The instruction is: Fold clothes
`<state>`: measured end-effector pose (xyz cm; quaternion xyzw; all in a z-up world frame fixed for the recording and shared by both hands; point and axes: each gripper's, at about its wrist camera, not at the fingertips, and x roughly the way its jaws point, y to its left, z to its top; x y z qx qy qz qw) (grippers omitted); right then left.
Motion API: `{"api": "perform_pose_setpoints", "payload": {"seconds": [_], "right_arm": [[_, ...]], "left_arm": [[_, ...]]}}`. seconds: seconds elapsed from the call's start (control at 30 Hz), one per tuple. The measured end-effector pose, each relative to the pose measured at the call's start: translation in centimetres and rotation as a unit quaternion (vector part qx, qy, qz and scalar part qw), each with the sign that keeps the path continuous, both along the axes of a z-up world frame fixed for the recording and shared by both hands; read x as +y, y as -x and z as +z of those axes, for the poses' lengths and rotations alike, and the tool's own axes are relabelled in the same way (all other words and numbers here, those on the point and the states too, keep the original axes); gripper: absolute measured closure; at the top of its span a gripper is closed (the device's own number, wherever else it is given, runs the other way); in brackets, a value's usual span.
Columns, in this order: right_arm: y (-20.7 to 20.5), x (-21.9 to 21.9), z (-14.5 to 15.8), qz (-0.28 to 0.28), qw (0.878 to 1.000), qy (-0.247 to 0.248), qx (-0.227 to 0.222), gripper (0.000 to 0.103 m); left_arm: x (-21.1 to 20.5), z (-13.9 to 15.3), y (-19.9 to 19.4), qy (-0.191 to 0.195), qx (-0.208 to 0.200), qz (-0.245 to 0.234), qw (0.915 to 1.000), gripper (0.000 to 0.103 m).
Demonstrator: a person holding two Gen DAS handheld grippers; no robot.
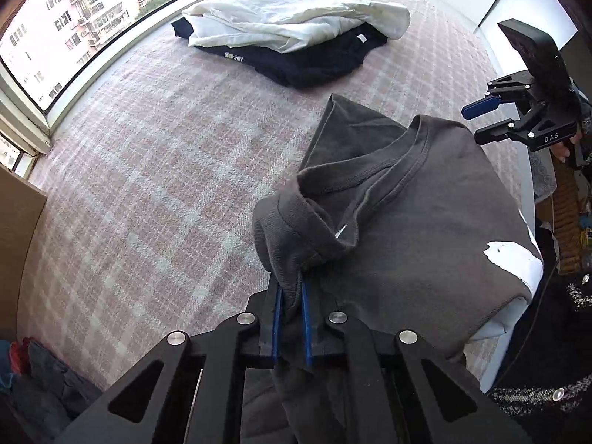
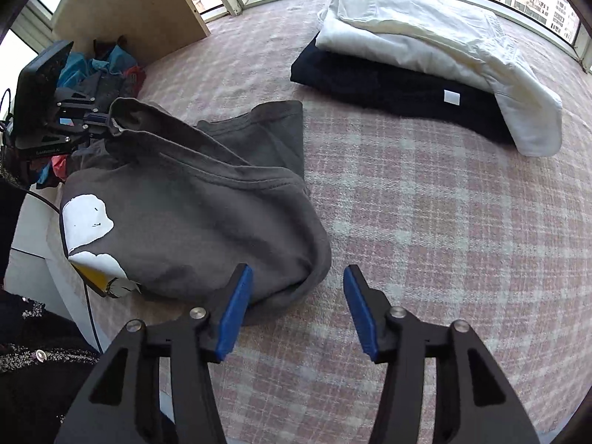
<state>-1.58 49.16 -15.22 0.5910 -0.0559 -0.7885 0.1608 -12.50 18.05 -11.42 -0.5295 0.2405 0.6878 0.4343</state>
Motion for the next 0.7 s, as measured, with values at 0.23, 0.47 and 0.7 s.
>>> {"api": "perform_pose_setpoints", "payload": {"seconds": [0.23, 0.47, 0.7], "right_arm": [[3.7, -2.6, 0.7, 0.078, 0.996, 0.041, 0.029, 0.052], [8.0, -6.1, 1.7, 0.161, 0.983, 0.078, 0.04, 0.052], [10.5, -9.4, -2.9, 0.237, 0.969, 0.06, -0.03, 0.052]], "left_arm": [[-5.5, 4.2, -3.2, -0.034, 0.005, 0.052, 0.9981, 0.095], [-10.7, 2.2, -7.7, -0.023, -0.025, 0.117, 0.9926, 0.095], [-12.7, -1.1, -8.5, -0.016, -0.053, 0.169, 0.984, 0.096]]}}
